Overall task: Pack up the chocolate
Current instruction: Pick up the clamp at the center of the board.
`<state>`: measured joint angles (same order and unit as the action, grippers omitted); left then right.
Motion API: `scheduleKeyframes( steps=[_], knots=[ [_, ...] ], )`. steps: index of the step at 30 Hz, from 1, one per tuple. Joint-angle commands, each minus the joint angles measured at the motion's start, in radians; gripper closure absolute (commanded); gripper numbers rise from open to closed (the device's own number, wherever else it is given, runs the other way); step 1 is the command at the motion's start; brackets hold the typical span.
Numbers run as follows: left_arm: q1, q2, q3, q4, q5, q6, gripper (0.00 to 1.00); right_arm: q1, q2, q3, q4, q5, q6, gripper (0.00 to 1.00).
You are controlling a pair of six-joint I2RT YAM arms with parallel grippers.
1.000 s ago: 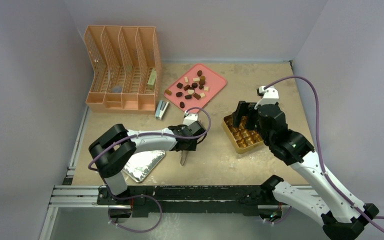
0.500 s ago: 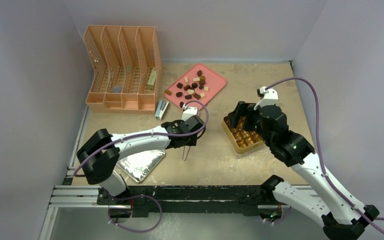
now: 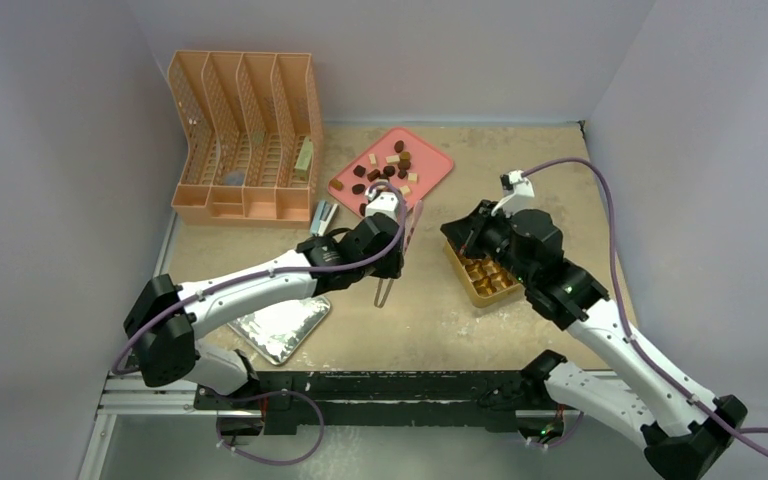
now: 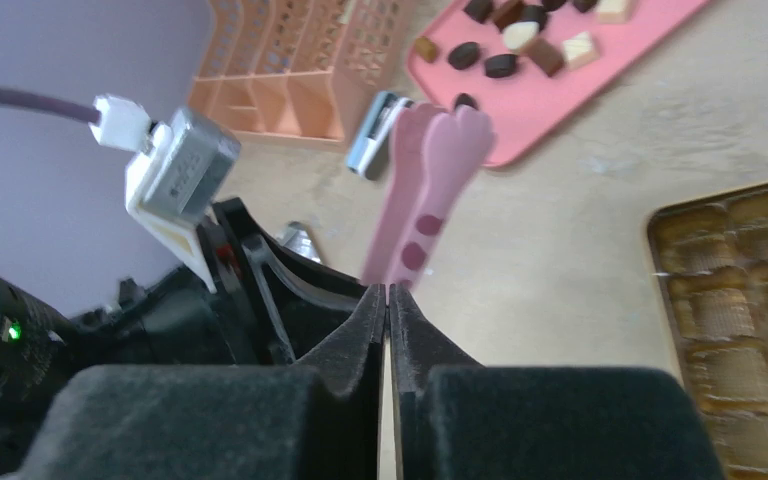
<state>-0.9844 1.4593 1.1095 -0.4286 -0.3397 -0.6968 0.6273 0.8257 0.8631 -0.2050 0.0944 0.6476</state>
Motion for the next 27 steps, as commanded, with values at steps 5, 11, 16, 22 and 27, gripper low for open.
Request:
scheduleKeyframes(
  steps=[5,11,16,22,27],
  knots=[
    [-0.006,-0.065,-0.033,0.136,0.160,0.078,0.63,-0.003,0.146,0.011,0.288,-0.162,0.116,1.00],
    [-0.005,-0.065,-0.049,0.170,0.201,0.117,0.64,-0.003,0.260,0.036,0.334,-0.206,0.103,0.97],
    [-0.006,-0.082,-0.043,0.173,0.185,0.128,0.65,-0.003,0.328,0.026,0.298,-0.236,0.072,0.91],
    [-0.005,-0.111,-0.029,0.159,0.164,0.138,0.66,-0.003,0.354,-0.034,0.293,-0.224,0.068,0.88],
    [-0.006,-0.138,-0.021,0.131,0.121,0.143,0.66,-0.003,0.326,-0.065,0.271,-0.186,0.066,0.86]
  ],
)
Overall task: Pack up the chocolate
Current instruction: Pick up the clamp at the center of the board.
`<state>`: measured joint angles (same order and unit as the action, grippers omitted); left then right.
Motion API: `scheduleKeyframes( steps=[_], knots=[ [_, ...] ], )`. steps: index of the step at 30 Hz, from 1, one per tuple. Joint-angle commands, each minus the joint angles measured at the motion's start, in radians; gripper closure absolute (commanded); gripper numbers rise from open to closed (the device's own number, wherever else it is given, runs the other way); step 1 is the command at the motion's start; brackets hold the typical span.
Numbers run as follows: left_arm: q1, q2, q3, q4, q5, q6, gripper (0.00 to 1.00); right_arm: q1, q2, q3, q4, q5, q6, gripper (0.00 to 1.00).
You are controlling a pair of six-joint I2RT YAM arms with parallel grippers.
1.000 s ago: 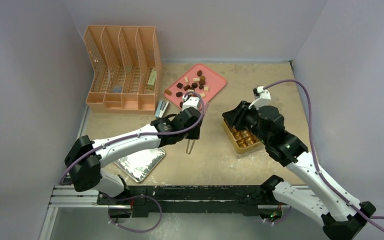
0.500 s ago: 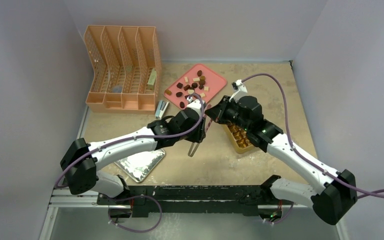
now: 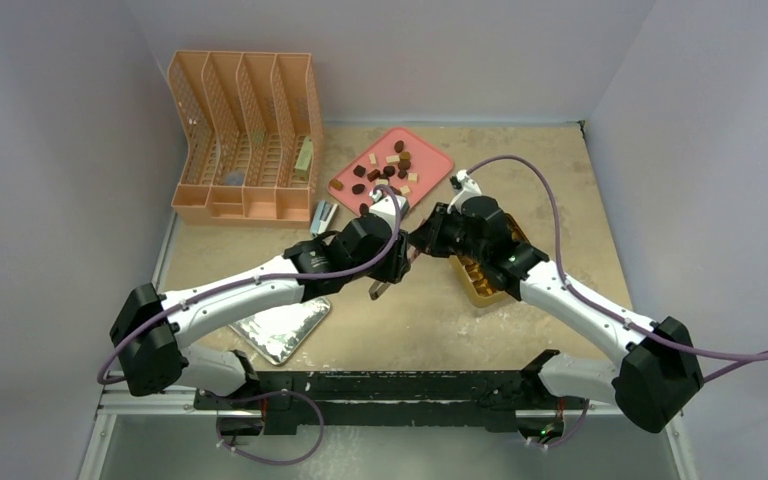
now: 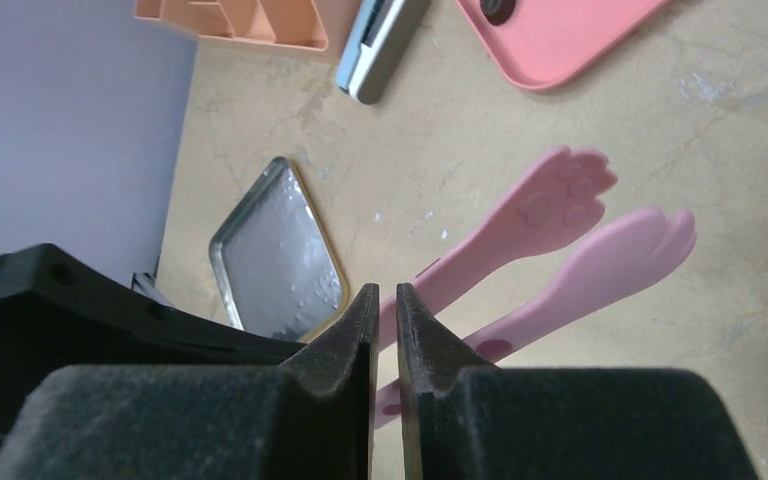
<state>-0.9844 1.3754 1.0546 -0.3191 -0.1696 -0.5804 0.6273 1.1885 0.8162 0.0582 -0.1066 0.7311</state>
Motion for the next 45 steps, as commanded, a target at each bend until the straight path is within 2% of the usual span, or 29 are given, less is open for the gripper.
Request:
scheduleKeyframes(
  steps=[1,13,15,20,26,30,37,45],
  knots=[
    [-0.007,-0.060,0.033,0.020,-0.054,0.027,0.66,-0.003,-0.040,-0.021,0.001,0.023,-0.018,0.86],
    [-0.005,-0.063,0.056,-0.012,-0.109,0.012,0.66,-0.003,-0.097,-0.003,-0.053,0.051,-0.037,0.79],
    [-0.005,-0.056,0.074,-0.046,-0.137,0.006,0.66,-0.002,-0.126,0.011,-0.088,0.079,-0.048,0.73],
    [0.012,-0.022,0.116,-0.129,-0.225,-0.009,0.63,-0.003,-0.207,0.032,-0.142,0.175,-0.124,0.47],
    [0.115,0.026,0.148,-0.185,-0.168,-0.035,0.63,-0.003,-0.342,0.048,-0.225,0.282,-0.182,0.37],
    [0.196,0.070,0.184,-0.228,-0.161,-0.012,0.63,-0.003,-0.425,0.022,-0.241,0.318,-0.193,0.24],
    [0.283,0.204,0.294,-0.304,-0.158,0.044,0.64,-0.002,-0.482,0.002,-0.273,0.344,-0.197,0.11],
    [0.341,0.331,0.389,-0.318,-0.150,0.071,0.65,-0.002,-0.490,0.007,-0.286,0.342,-0.201,0.08]
  ],
)
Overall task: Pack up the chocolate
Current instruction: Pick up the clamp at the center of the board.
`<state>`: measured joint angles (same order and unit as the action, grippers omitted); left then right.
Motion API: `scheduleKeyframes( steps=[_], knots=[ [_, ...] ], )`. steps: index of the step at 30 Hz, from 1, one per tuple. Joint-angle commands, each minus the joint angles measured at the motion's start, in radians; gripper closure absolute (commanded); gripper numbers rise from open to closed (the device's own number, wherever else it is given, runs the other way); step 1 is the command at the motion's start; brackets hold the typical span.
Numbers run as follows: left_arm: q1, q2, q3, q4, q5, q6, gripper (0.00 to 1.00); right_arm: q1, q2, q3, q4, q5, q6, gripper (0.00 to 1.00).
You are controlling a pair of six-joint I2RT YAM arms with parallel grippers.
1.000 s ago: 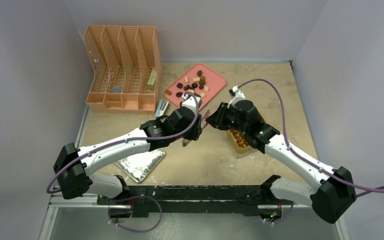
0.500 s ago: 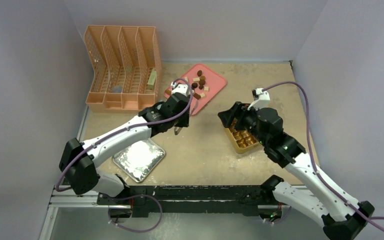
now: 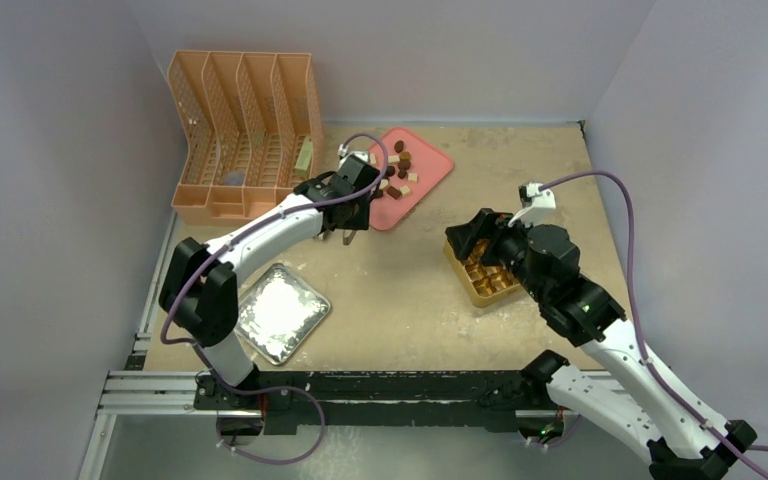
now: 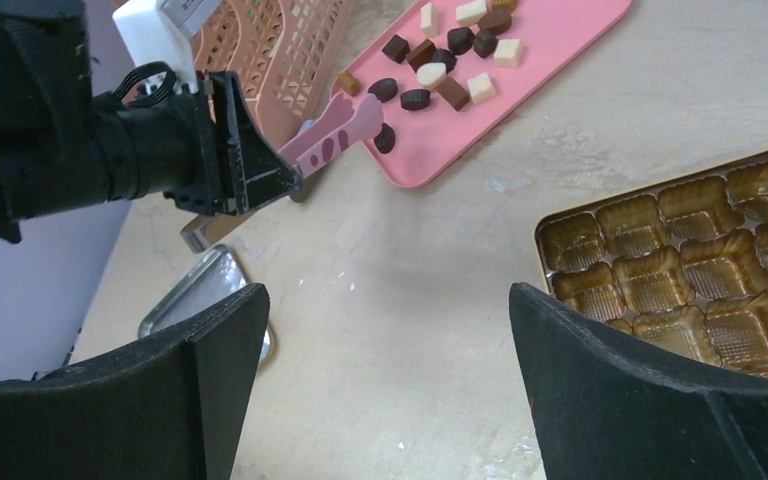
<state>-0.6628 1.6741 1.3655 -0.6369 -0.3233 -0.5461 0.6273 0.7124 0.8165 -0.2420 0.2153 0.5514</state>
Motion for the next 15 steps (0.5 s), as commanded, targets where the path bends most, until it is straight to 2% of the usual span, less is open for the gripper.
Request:
scheduleKeyframes(
  steps=[1,15],
  knots=[
    [0.021,0.047,0.089,-0.001,0.004,0.038,0.65,-0.003,-0.014,0.007,0.014,0.022,-0.023,0.08],
    [0.037,0.111,0.098,0.012,0.020,0.049,0.65,-0.003,-0.022,-0.006,0.013,0.030,-0.029,0.07]
  ],
)
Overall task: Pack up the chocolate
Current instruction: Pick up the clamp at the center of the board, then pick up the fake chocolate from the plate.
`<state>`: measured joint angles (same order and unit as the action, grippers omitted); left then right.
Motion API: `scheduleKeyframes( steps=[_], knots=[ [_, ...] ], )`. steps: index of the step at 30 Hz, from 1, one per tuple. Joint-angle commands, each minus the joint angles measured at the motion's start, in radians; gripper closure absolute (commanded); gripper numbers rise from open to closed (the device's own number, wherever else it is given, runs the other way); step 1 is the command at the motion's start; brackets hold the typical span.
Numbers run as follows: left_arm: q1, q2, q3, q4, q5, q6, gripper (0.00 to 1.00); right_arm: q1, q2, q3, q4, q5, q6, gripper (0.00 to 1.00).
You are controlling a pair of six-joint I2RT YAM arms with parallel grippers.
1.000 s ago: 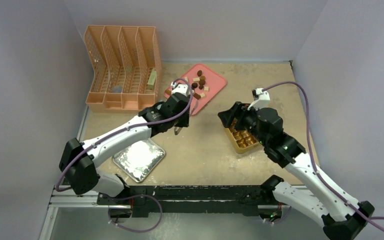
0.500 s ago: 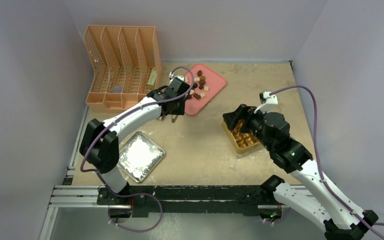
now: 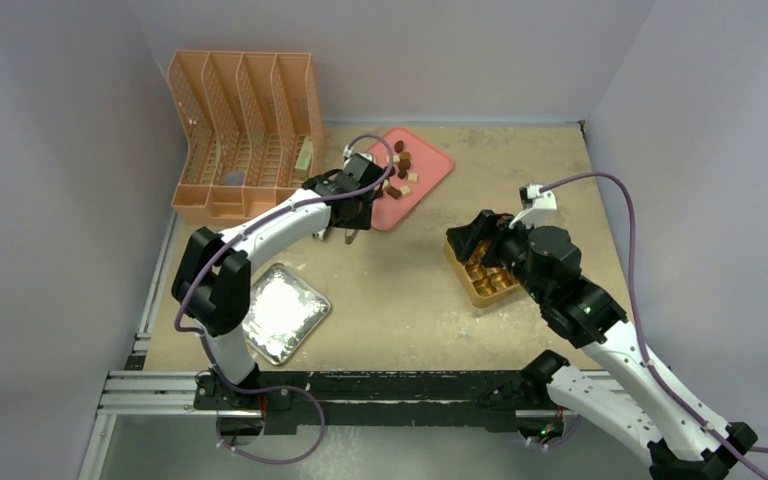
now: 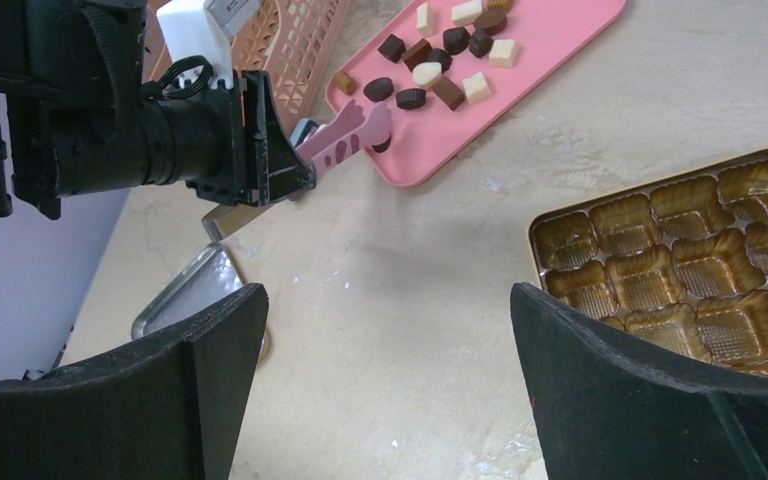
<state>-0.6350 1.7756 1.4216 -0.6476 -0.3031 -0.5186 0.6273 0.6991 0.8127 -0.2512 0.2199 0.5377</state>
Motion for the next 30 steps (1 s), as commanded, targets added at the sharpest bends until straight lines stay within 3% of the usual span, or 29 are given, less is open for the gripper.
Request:
scheduleKeyframes(
  steps=[1,10,16,30],
  knots=[
    [0.009,0.014,0.042,0.024,-0.002,0.023,0.65,-0.003,-0.010,-0.003,0.023,0.025,-0.015,0.07],
    [0.011,0.044,0.040,0.037,0.012,0.025,0.66,-0.002,-0.010,-0.009,0.024,0.027,-0.014,0.07],
    [0.011,0.041,0.043,0.042,0.030,0.025,0.73,-0.003,-0.013,-0.013,0.024,0.029,-0.015,0.07],
    [0.010,-0.046,0.026,0.037,0.072,0.009,0.78,-0.003,-0.018,0.024,0.010,0.027,-0.027,0.07]
  ],
)
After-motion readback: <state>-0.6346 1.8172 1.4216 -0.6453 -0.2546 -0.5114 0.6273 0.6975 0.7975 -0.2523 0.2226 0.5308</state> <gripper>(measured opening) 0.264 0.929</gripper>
